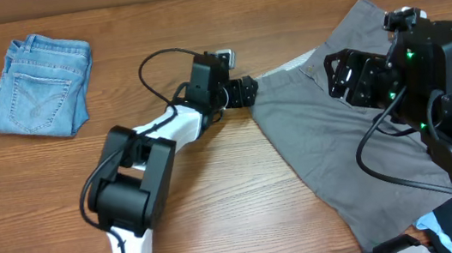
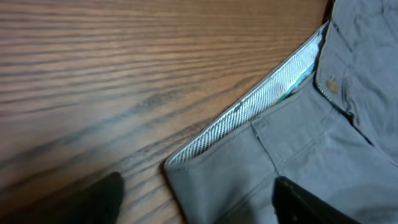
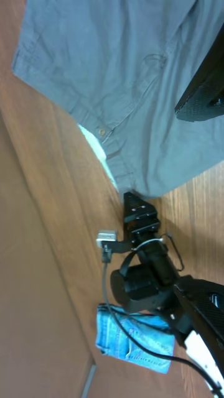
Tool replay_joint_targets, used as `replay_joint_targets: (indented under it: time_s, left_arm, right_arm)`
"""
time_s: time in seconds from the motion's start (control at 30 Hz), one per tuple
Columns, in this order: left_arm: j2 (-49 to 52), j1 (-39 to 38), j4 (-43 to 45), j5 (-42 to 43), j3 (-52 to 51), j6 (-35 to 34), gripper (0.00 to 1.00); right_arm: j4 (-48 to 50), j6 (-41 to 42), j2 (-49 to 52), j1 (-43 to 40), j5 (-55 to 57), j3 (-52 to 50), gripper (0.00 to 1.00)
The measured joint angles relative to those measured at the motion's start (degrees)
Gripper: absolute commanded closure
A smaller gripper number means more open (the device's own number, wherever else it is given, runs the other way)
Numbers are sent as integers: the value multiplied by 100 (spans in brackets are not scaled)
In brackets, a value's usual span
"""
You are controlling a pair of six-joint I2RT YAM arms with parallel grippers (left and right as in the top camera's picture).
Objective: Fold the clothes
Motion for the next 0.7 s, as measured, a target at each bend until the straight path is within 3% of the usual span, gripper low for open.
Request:
replay_joint_targets:
  time_s: [0.2,0.3,0.5,0.57,0.7]
  left_arm:
    - [162,-142,7,2,120,-74,71]
    - [184,-162,-4,-2,129,-111,96]
    - [184,-111,-249,37,177,-153,96]
    - [90,13,-645,129,199,-149,96]
    - [-660,603,-2240,22,186,-138,96]
  right_arm:
    - [-146,0,0,0,4,0,17]
    - [-181,0,0,0,9,0,17]
    - [-332,2,0,0,195,0,17]
    - [-365,0,0,-2,297,0,17]
    - [-468,20,0,-131,457,0,17]
